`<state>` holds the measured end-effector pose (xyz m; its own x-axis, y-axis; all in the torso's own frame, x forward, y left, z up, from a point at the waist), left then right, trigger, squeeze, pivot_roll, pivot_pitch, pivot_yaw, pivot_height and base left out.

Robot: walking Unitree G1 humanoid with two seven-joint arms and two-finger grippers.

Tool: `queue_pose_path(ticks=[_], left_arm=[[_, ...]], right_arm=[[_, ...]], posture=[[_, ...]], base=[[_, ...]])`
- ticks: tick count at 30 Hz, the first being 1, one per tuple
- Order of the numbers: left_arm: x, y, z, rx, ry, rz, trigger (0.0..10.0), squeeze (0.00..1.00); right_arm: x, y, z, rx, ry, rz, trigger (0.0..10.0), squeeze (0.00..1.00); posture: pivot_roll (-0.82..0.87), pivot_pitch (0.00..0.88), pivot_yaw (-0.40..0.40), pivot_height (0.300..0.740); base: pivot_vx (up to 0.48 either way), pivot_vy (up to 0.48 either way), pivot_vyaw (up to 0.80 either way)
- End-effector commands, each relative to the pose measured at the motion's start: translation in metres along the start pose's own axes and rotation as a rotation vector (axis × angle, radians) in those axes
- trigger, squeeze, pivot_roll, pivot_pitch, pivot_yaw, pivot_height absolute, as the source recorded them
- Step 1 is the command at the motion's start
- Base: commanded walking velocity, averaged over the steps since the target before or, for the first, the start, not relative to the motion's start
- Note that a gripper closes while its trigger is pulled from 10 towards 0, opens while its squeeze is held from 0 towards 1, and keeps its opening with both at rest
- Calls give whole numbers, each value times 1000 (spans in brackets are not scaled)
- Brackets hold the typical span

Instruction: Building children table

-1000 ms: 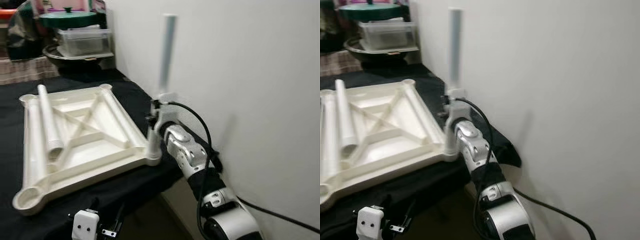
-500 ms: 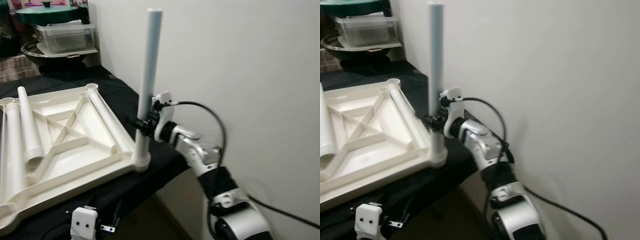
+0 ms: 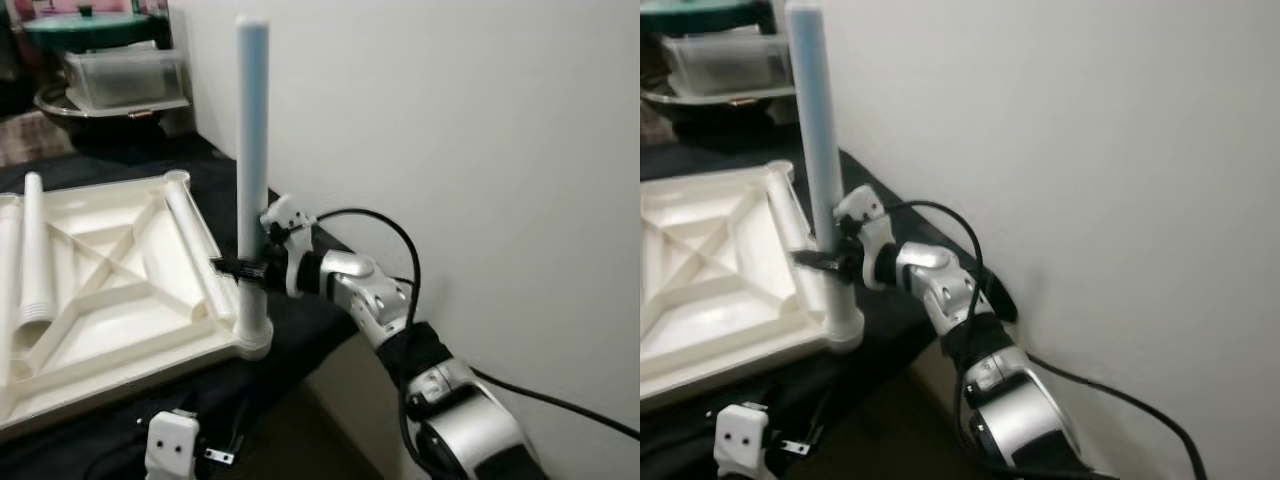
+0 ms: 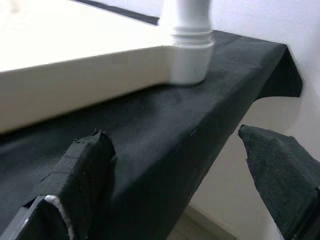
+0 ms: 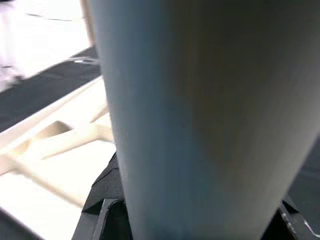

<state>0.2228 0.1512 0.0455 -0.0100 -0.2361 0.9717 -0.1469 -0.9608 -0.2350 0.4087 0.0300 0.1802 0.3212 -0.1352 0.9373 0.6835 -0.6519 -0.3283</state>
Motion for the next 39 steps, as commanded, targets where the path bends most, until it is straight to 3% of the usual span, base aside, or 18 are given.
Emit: queue_pose_path(ticks=[1, 6, 7, 9, 10, 13, 14, 15, 17, 24, 25, 26, 30, 32, 35, 37, 38, 39], left_arm=[[-6, 2, -2, -9, -30, -10, 10000, 0], [-6, 2, -2, -10, -30, -11, 10000, 0], [-6, 2, -2, -10, -30, -13, 10000, 0], [-6, 2, -3, -11, -30, -13, 10000, 0], [-6, 2, -2, -13, -30, -14, 10000, 0], [-7, 3, -2, -17, -29, -15, 10000, 0], [-7, 3, -2, -18, -29, -15, 10000, 0], [-7, 3, -2, -18, -28, -15, 10000, 0], [-7, 3, -2, -17, -29, -15, 10000, 0], [-8, 1, -2, -19, -29, -14, 10000, 0], [-8, 1, -2, -19, -29, -14, 10000, 0], [-8, 1, -2, -18, -28, -14, 10000, 0], [-8, 0, -2, -17, -27, -13, 10000, 0], [-8, 0, -3, -13, -28, -14, 10000, 0], [-8, 0, -3, -14, -28, -14, 10000, 0], [-8, 0, -3, -17, -27, -15, 10000, 0], [-8, 0, -3, -17, -27, -15, 10000, 0], [-8, 1, -3, -19, -27, -16, 10000, 0]], right_arm=[[-23, 88, -33, -594, 35, 138, 0, 0], [-18, 86, -36, -621, 75, 143, 0, 0], [-3, 58, -24, -496, 118, 86, 10000, 0], [2, 49, -21, -453, 133, 76, 10000, 0], [12, 42, -20, -414, 180, 63, 10000, 1000], [26, 28, -14, -289, 215, 90, 10000, 1000], [24, 13, -6, -168, 169, 118, 10000, 686], [23, -7, -2, -3, 119, 134, 10000, 0], [22, -39, -8, 256, 49, 105, 10000, 0], [-4, -56, -33, 497, -119, -112, 10000, 0], [-10, -52, -30, 481, -146, -118, 7843, 0], [-19, -49, -28, 474, -179, -120, 0, 0], [-29, -45, -24, 451, -218, -103, 0, 0], [-28, -21, -7, 229, -180, 0, 0, 0], [-24, -10, -3, 138, -148, 32, 0, 0], [-16, 34, -4, -180, -68, 83, 0, 0], [-16, 34, -4, -180, -68, 83, 0, 0], [-14, 57, -12, -331, -27, 127, 0, 0]], posture=[[146, 0, -118, 740], [146, 0, -118, 740], [137, 0, -113, 740], [137, 0, -113, 740], [137, 0, -112, 740], [136, 0, -112, 740], [138, 0, -113, 740], [139, 0, -113, 740], [139, 0, -113, 740], [142, 0, -113, 740], [145, 0, -114, 740], [145, 0, -114, 740], [145, 0, -114, 740], [151, 0, -115, 740], [149, 0, -113, 740], [147, 0, -111, 740], [147, 0, -111, 740], [143, 0, -109, 740]], base=[[0, 0, 0], [0, 0, 0], [0, 0, 0], [0, 0, 0], [0, 0, 0], [0, 0, 0], [0, 0, 0], [0, 0, 0], [0, 0, 0], [0, 0, 0], [0, 0, 0], [0, 0, 0], [0, 0, 0], [0, 0, 0], [0, 0, 0], [0, 0, 0], [0, 0, 0], [0, 0, 0]])
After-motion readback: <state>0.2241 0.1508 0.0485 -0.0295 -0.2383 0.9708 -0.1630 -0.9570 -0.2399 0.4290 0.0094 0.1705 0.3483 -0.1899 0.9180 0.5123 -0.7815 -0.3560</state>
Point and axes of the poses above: a point about 5 cm out from each wrist's last joint towards the gripper, its own z axis pointing out of the wrist towards the gripper, its own x axis along the axis of the wrist's last joint, y = z × x, the point moved 6 cm from there along z, pointing out of the wrist towards the gripper, and after that the axes turned 15 degrees about z, right-handed, at the moved point
